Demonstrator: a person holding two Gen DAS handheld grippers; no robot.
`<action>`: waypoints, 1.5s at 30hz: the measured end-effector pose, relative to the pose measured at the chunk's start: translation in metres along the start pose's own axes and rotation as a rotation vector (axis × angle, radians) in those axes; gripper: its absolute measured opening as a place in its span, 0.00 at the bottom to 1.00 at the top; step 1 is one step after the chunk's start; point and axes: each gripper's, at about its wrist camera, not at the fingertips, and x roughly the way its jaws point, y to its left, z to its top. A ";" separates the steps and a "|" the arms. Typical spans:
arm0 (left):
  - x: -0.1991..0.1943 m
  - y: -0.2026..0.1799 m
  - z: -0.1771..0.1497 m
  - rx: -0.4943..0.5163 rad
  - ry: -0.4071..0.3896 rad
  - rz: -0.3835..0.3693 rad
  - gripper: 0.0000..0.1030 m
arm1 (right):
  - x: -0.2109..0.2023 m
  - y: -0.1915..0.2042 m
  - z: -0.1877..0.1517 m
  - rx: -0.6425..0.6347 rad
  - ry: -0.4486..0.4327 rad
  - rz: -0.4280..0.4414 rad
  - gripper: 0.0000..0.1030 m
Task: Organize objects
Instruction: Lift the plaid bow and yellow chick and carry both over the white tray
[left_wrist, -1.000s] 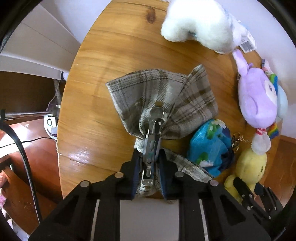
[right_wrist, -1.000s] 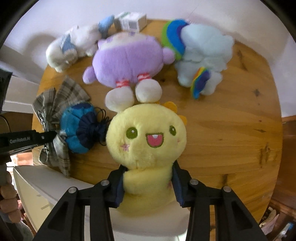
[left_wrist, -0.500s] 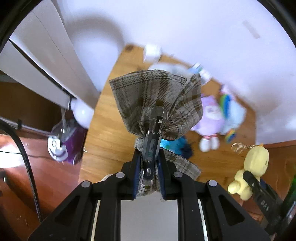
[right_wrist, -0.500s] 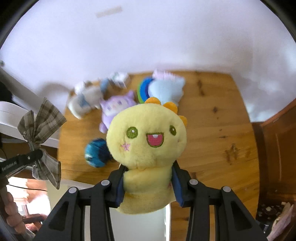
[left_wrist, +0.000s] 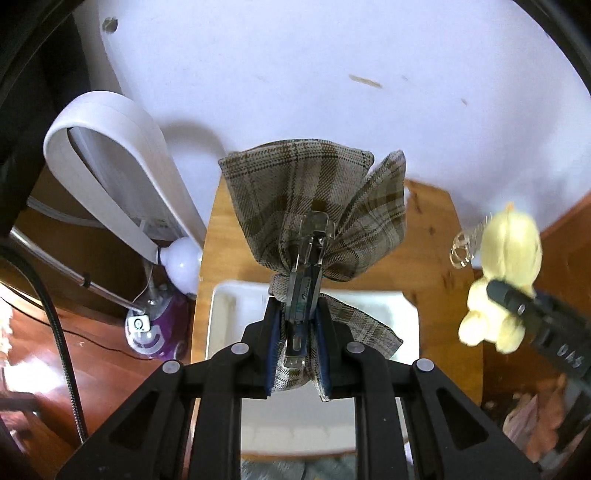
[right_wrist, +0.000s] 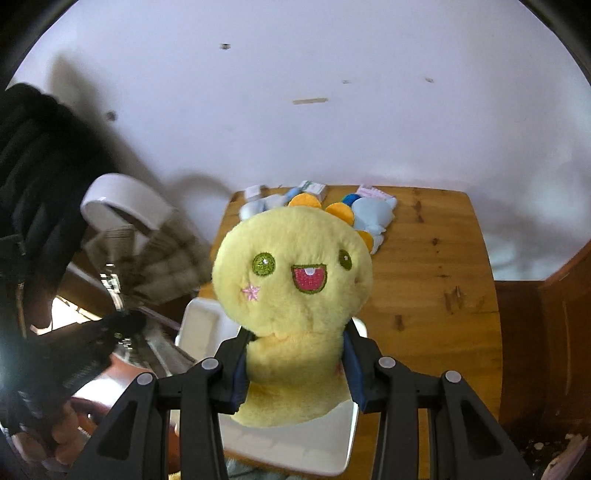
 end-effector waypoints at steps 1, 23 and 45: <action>-0.003 -0.001 -0.006 0.009 0.005 -0.001 0.18 | -0.004 0.000 -0.005 0.000 -0.001 0.007 0.42; -0.030 -0.018 -0.088 0.285 0.017 0.129 0.19 | -0.001 0.005 -0.096 0.046 0.122 0.056 0.42; 0.028 -0.005 -0.111 0.317 0.091 0.201 0.25 | 0.062 0.000 -0.105 0.066 0.286 0.017 0.45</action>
